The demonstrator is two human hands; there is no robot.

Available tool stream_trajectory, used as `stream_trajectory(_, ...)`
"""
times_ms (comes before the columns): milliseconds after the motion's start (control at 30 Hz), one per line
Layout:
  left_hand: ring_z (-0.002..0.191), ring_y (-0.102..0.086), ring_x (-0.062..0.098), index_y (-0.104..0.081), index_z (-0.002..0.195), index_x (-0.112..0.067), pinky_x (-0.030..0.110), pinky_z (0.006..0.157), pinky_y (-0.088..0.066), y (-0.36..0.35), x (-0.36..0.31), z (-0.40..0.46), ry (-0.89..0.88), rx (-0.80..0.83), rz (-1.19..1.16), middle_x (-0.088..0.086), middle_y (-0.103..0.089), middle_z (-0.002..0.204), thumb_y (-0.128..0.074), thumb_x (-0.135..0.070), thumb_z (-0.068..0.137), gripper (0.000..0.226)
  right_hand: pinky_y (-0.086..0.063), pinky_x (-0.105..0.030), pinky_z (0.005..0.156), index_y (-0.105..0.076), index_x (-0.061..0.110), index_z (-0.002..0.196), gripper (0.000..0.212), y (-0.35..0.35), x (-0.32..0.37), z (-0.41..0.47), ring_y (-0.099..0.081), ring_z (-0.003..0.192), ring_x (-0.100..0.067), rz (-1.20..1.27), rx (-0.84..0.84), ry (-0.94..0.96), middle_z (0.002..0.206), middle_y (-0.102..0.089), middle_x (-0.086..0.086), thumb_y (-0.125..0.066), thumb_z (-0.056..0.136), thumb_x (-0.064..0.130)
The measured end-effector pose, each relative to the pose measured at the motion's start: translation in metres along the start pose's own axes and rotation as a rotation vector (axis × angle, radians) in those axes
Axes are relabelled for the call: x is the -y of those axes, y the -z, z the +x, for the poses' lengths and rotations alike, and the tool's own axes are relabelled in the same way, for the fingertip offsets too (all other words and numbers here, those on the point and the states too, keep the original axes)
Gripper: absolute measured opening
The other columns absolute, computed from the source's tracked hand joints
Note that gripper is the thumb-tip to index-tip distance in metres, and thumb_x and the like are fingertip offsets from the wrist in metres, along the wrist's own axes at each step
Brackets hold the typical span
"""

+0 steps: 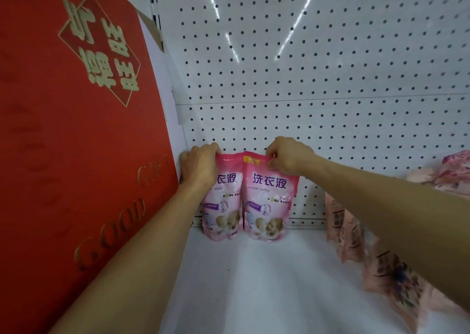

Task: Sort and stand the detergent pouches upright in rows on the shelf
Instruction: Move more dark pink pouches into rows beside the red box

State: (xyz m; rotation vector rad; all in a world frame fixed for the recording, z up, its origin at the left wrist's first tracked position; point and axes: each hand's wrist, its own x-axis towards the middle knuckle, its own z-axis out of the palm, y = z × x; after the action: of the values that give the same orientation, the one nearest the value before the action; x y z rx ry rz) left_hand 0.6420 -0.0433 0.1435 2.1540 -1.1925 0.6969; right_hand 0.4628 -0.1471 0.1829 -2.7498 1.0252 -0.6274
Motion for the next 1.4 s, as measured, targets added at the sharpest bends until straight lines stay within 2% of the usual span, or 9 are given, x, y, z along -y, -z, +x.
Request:
stream_trajectory(200, 0.114, -0.055, 0.026, -0.061, 0.120, -0.023, 0.044, 0.111, -0.027, -0.002, -0.005, -0.006, -0.014, 0.014, 0.071, 0.001, -0.068, 0.112, -0.054, -0.002, 0.091, 0.037, -0.047, -0.030, 0.068, -0.071, 0.013, 0.088, 0.013, -0.005, -0.001, 0.003, -0.066, 0.084, -0.029, 0.007, -0.006, -0.012, 0.084, -0.070, -0.006, -0.059, 0.085, 0.016)
stream_trajectory(333, 0.130, -0.045, 0.024, -0.050, 0.136, -0.023, 0.046, 0.120, -0.018, -0.001, -0.016, -0.016, -0.079, -0.012, 0.053, 0.002, -0.058, 0.133, -0.060, -0.007, 0.089, 0.051, -0.056, -0.040, 0.083, -0.069, 0.016, 0.107, 0.023, 0.007, -0.003, -0.010, -0.064, 0.093, -0.026, -0.007, 0.052, 0.029, 0.107, -0.067, -0.005, -0.059, 0.087, 0.016)
stream_trajectory(533, 0.134, -0.039, 0.026, -0.046, 0.142, -0.015, 0.043, 0.118, -0.023, 0.005, -0.047, -0.038, -0.156, -0.119, -0.202, 0.007, -0.051, 0.140, -0.063, -0.011, 0.089, 0.055, -0.049, -0.034, 0.091, -0.055, 0.018, 0.132, 0.044, 0.032, -0.019, -0.037, -0.059, 0.107, -0.025, -0.014, 0.098, 0.034, 0.131, -0.056, -0.007, -0.061, 0.089, 0.009)
stream_trajectory(667, 0.121, -0.050, 0.017, -0.052, 0.134, -0.019, 0.033, 0.103, -0.042, 0.009, -0.082, -0.062, -0.233, -0.081, -0.469, -0.001, -0.055, 0.131, -0.060, -0.012, 0.093, 0.042, -0.048, -0.030, 0.088, -0.063, 0.023, 0.122, 0.033, 0.066, -0.031, -0.072, -0.062, 0.097, -0.017, 0.046, 0.083, 0.042, 0.115, -0.065, -0.001, -0.066, 0.090, 0.016)
stream_trajectory(833, 0.097, -0.063, 0.007, -0.065, 0.117, -0.020, 0.033, 0.090, -0.054, -0.008, -0.136, -0.108, -0.302, 0.281, -0.805, -0.008, -0.068, 0.106, -0.065, -0.016, 0.091, 0.026, -0.047, -0.023, 0.080, -0.075, 0.035, 0.092, 0.016, 0.106, -0.065, -0.137, -0.067, 0.088, 0.000, 0.084, 0.146, 0.032, 0.092, -0.074, 0.017, -0.068, 0.089, 0.022)
stream_trajectory(1033, 0.094, -0.069, 0.012, -0.063, 0.121, -0.025, 0.038, 0.085, -0.058, -0.050, -0.188, -0.120, -0.027, 0.480, -0.943, -0.007, -0.071, 0.105, -0.073, -0.037, 0.085, 0.039, -0.048, -0.020, 0.080, -0.076, 0.034, 0.093, 0.020, 0.113, -0.103, -0.174, -0.067, 0.087, 0.002, 0.111, 0.177, -0.017, 0.090, -0.073, 0.020, -0.069, 0.087, 0.016)
stream_trajectory(1200, 0.086, -0.074, 0.022, -0.074, 0.105, -0.019, 0.048, 0.081, -0.060, -0.068, -0.190, -0.122, 0.178, 0.438, -1.069, 0.002, -0.078, 0.092, -0.065, -0.021, 0.093, 0.016, -0.052, -0.026, 0.080, -0.076, 0.031, 0.096, 0.022, 0.105, -0.113, -0.167, -0.068, 0.086, -0.002, 0.067, 0.210, -0.033, 0.088, -0.073, 0.018, -0.070, 0.085, 0.012)
stream_trajectory(1300, 0.086, -0.074, 0.025, -0.072, 0.099, -0.015, 0.038, 0.075, -0.060, -0.057, -0.184, -0.129, 0.283, 0.363, -1.113, 0.006, -0.076, 0.093, -0.058, -0.015, 0.097, 0.014, -0.042, -0.018, 0.065, -0.075, 0.033, 0.085, 0.018, 0.100, -0.109, -0.156, -0.060, 0.074, 0.003, -0.043, 0.251, -0.030, 0.077, -0.067, 0.021, -0.074, 0.081, 0.015)
stream_trajectory(1400, 0.084, -0.073, 0.019, -0.070, 0.094, -0.025, 0.037, 0.077, -0.059, -0.044, -0.170, -0.139, 0.335, 0.292, -1.091, 0.000, -0.076, 0.090, -0.059, -0.019, 0.097, 0.014, -0.043, -0.021, 0.061, -0.075, 0.022, 0.083, 0.008, 0.092, -0.102, -0.147, -0.058, 0.069, -0.002, -0.156, 0.271, 0.035, 0.072, -0.065, 0.016, -0.074, 0.081, 0.014)
